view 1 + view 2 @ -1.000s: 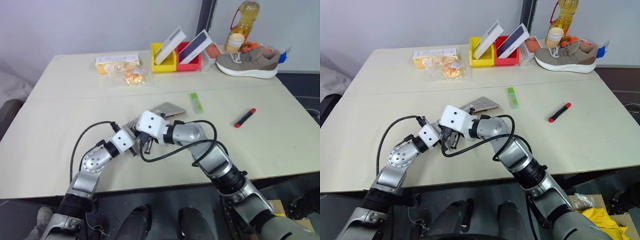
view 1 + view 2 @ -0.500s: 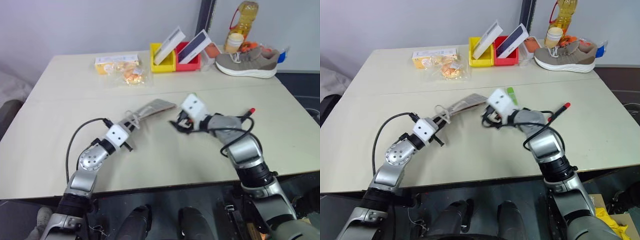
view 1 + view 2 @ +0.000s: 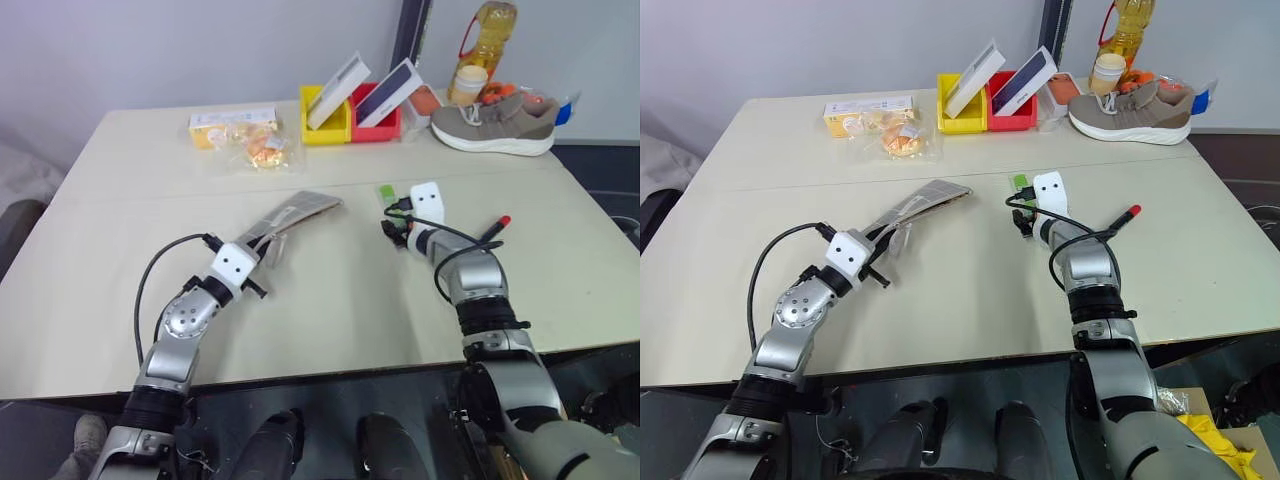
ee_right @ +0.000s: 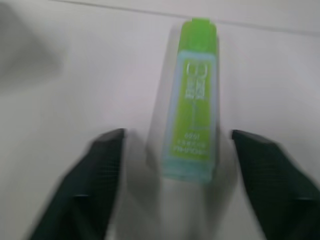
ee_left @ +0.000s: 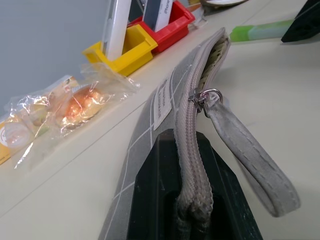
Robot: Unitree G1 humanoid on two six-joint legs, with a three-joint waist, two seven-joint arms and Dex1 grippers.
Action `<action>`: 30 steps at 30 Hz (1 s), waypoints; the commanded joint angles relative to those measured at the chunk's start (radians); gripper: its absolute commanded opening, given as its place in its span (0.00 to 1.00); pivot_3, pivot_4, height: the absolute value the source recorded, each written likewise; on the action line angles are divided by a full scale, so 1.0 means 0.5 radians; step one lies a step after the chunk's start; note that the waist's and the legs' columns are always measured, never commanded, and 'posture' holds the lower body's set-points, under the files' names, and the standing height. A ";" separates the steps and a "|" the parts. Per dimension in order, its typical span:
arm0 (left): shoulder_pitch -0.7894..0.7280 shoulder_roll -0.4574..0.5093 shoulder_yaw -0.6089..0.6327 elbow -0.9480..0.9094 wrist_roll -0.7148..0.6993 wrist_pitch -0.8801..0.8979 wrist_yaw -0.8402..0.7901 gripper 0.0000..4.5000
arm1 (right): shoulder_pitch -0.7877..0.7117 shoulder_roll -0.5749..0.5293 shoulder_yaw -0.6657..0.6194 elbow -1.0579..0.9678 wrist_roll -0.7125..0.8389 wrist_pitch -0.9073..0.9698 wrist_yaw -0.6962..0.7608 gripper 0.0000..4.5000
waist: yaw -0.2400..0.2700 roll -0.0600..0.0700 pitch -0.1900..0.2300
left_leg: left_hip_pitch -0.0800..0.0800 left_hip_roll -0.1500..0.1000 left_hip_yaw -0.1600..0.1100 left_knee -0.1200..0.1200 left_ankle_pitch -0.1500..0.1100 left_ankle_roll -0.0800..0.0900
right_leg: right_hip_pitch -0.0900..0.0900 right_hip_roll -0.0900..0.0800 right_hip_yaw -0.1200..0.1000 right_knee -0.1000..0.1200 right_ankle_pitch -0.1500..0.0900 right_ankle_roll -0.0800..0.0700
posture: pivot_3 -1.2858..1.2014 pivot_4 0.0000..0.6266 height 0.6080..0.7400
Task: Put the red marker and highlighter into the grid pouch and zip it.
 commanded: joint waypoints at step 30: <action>-0.097 -0.018 0.147 -0.202 -0.559 0.556 -0.334 0.00 | 0.504 -0.366 0.322 -1.518 0.474 0.512 0.643 0.19 | 0.010 -0.001 0.000 | -0.001 0.000 -0.001 0.003 0.000 0.000 | 0.001 -0.001 0.000 -0.002 0.000 0.000 | 0.52 0.24 1.00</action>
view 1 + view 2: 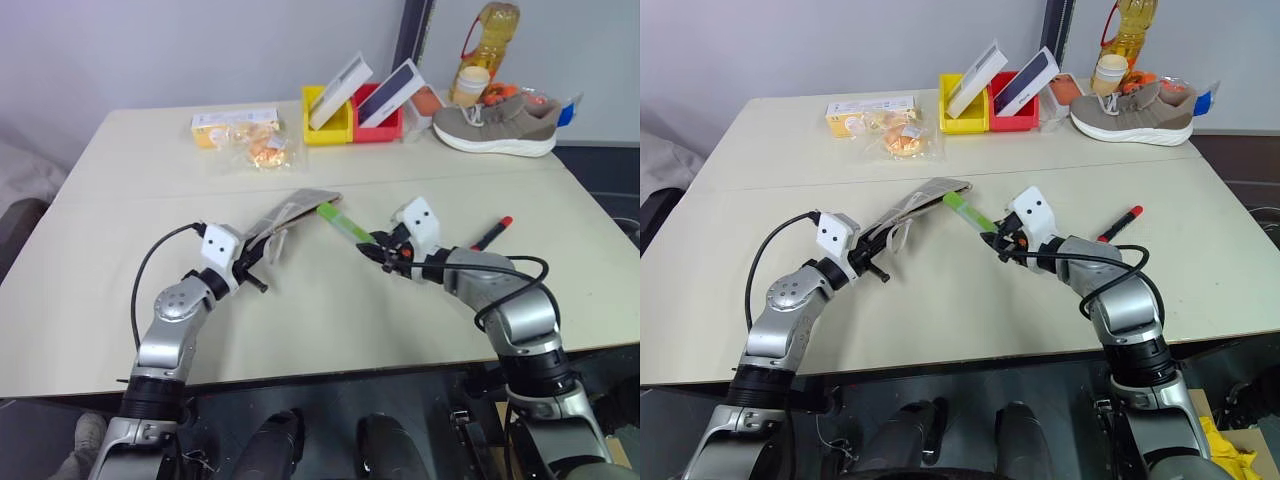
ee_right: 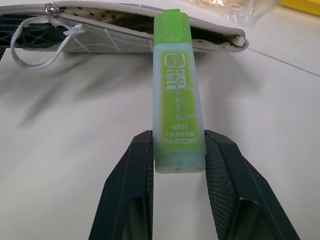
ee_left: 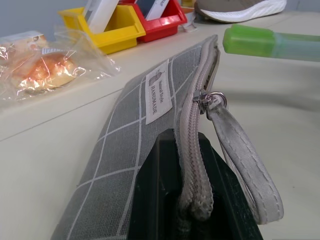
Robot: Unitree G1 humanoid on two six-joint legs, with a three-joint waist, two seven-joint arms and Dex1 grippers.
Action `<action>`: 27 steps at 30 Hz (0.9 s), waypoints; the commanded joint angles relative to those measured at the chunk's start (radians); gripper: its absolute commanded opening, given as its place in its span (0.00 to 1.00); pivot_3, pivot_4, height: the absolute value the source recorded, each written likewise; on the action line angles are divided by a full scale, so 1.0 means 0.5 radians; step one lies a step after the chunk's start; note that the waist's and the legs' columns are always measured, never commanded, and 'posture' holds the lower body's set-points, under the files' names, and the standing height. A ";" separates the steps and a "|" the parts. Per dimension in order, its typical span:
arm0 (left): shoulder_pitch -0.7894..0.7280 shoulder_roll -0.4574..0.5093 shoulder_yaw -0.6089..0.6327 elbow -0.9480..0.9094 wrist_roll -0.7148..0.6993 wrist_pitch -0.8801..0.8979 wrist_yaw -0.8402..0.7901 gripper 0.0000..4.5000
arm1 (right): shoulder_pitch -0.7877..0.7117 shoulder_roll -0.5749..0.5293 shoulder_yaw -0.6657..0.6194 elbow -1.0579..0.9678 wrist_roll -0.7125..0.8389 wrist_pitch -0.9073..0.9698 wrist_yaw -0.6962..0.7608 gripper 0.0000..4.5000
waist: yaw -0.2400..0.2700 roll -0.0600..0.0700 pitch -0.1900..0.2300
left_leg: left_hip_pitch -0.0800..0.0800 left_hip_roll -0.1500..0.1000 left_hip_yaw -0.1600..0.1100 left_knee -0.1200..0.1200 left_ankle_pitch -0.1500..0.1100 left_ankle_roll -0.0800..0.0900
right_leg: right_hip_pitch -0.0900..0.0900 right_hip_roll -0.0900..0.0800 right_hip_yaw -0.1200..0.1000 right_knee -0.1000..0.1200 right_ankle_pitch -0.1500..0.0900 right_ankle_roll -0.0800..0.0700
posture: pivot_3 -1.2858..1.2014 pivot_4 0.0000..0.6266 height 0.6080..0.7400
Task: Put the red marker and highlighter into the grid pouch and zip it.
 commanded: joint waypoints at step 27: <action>0.028 0.353 -0.359 -0.138 0.221 -0.567 -0.618 0.00 | -0.124 -0.437 0.468 -0.354 -0.117 -0.055 0.373 0.19 | 0.000 -0.001 0.000 | -0.004 0.001 0.000 -0.001 -0.001 0.001 | -0.002 -0.003 -0.001 -0.005 0.000 0.000 | 0.52 0.24 1.00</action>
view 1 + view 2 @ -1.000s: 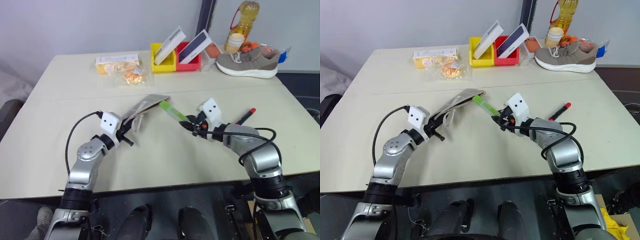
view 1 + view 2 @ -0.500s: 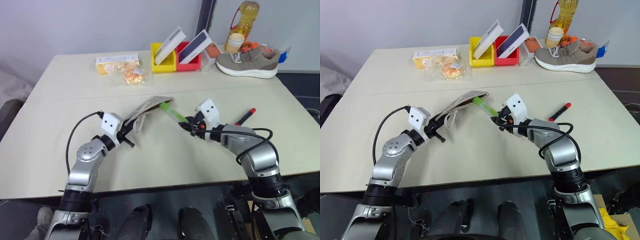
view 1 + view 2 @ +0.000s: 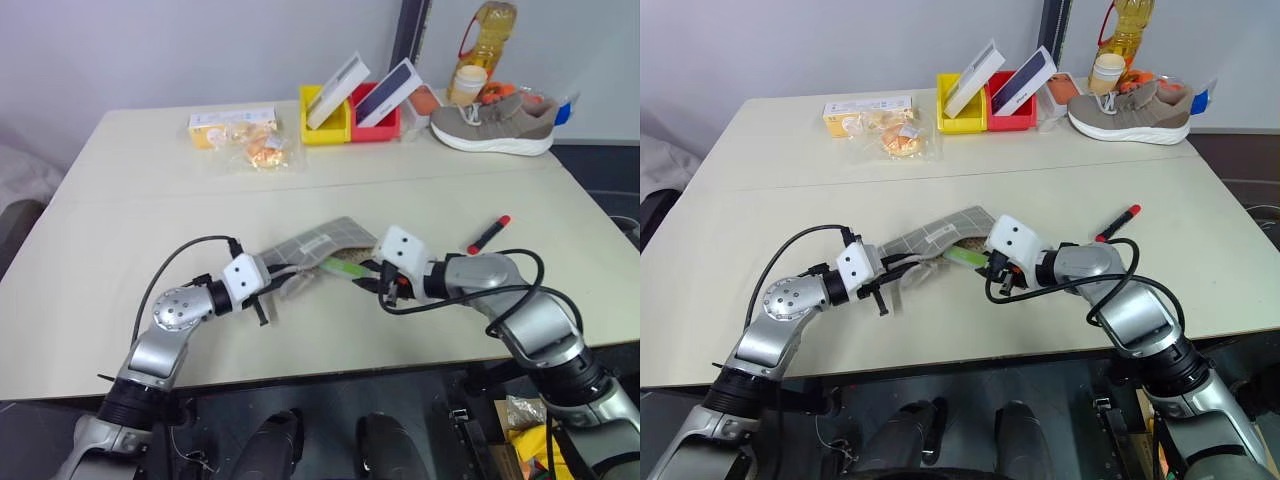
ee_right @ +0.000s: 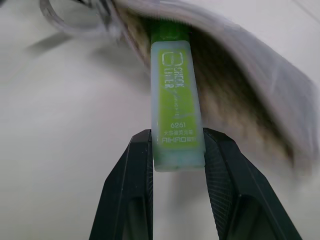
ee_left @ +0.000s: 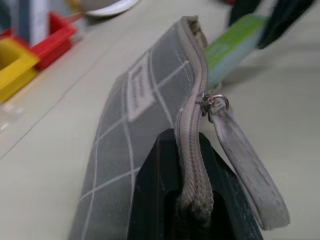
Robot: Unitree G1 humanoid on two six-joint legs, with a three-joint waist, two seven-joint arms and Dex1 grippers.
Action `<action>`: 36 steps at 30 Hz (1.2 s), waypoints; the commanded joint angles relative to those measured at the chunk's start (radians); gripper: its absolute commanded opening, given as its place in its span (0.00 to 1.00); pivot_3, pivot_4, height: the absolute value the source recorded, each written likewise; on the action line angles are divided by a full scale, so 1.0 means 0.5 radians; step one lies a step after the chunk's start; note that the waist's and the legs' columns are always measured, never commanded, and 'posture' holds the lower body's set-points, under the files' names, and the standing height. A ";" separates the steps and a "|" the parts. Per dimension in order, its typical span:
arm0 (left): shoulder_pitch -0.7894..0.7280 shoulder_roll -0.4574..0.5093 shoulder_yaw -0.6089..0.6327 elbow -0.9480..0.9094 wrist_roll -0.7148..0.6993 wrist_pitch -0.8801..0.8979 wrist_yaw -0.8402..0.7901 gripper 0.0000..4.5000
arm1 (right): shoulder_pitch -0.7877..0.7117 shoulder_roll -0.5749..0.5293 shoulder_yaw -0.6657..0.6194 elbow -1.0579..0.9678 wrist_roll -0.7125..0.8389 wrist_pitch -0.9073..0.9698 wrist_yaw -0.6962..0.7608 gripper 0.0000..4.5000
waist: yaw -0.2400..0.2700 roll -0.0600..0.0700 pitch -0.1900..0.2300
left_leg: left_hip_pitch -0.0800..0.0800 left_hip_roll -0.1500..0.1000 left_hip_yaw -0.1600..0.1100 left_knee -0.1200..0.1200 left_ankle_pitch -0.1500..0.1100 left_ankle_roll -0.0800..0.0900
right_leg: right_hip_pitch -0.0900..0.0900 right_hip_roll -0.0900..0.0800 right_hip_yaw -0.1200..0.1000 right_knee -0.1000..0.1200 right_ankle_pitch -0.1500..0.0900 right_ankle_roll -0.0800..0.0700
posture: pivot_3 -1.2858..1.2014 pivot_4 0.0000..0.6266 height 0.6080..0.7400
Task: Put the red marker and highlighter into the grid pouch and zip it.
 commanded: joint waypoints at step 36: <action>-0.239 -0.634 0.202 0.074 -0.348 0.724 0.500 0.00 | 0.012 0.718 -1.492 0.732 -0.074 0.289 -1.628 0.94 | 0.035 -0.001 -0.001 | 0.000 -0.001 0.005 0.004 0.001 0.000 | 0.000 0.003 0.002 0.005 0.001 0.001 | 0.52 0.24 1.00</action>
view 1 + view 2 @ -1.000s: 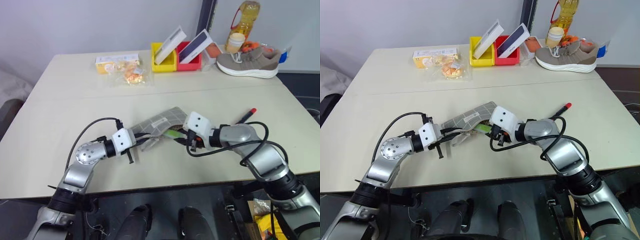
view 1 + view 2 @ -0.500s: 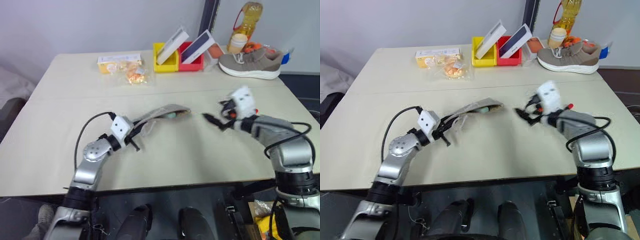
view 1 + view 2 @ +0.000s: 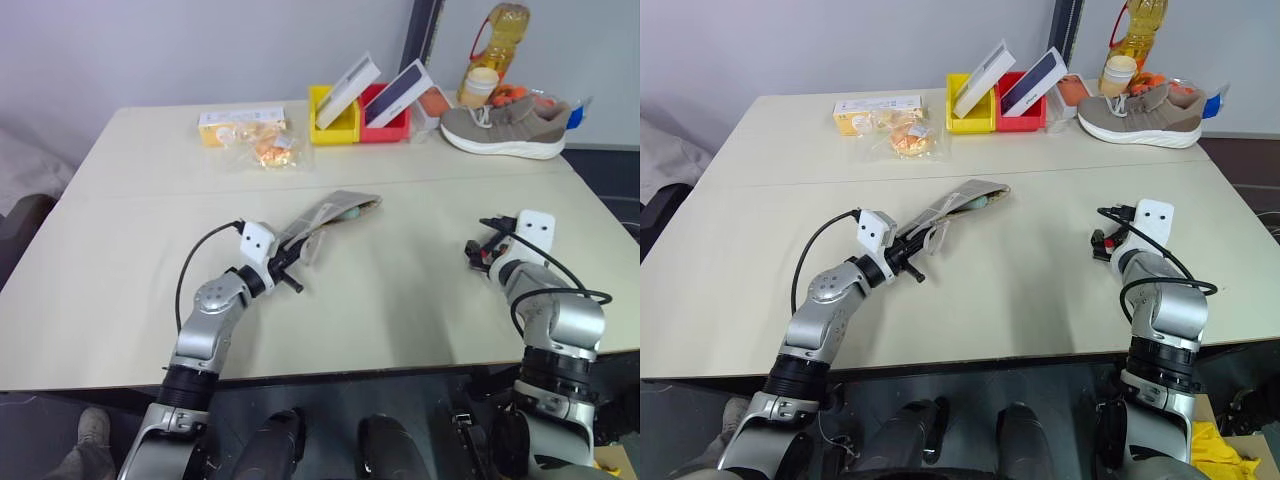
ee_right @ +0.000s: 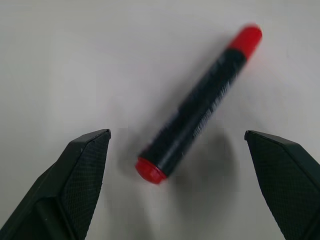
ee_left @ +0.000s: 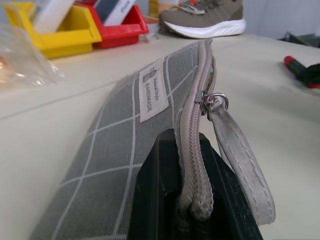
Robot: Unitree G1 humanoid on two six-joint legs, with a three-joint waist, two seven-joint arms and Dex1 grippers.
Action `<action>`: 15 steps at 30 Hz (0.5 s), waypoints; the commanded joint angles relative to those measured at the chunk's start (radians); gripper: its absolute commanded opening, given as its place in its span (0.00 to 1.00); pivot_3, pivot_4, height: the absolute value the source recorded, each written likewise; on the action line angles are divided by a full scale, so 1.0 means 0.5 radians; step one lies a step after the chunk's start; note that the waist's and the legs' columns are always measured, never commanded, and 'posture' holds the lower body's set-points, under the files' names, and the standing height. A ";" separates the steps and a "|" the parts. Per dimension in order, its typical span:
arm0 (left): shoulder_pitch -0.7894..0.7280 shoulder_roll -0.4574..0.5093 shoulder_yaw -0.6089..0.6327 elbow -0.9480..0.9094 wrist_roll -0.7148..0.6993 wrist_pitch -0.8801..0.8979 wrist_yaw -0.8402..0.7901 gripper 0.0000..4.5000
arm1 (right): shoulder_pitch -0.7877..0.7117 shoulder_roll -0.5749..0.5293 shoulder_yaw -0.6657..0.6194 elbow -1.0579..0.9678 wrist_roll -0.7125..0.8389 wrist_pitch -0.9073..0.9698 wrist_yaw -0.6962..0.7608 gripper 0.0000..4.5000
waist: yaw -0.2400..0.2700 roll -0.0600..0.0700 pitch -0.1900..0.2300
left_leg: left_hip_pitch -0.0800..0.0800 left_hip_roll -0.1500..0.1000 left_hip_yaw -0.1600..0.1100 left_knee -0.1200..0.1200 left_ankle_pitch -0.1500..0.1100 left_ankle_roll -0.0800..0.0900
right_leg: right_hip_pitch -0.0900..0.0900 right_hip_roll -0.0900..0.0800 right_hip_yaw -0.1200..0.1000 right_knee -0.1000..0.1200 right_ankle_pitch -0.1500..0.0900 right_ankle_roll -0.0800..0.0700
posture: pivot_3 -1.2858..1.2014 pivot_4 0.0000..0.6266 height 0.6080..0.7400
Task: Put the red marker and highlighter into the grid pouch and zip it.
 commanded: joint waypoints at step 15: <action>0.021 0.059 0.054 -0.256 -0.147 0.132 -0.045 0.00 | 0.076 -0.521 0.717 -0.212 -0.193 -0.584 0.590 0.09 | -0.041 0.002 0.001 | 0.001 0.000 0.002 -0.001 0.000 0.000 | 0.001 0.000 0.000 -0.001 0.000 0.000 | 0.52 0.24 1.00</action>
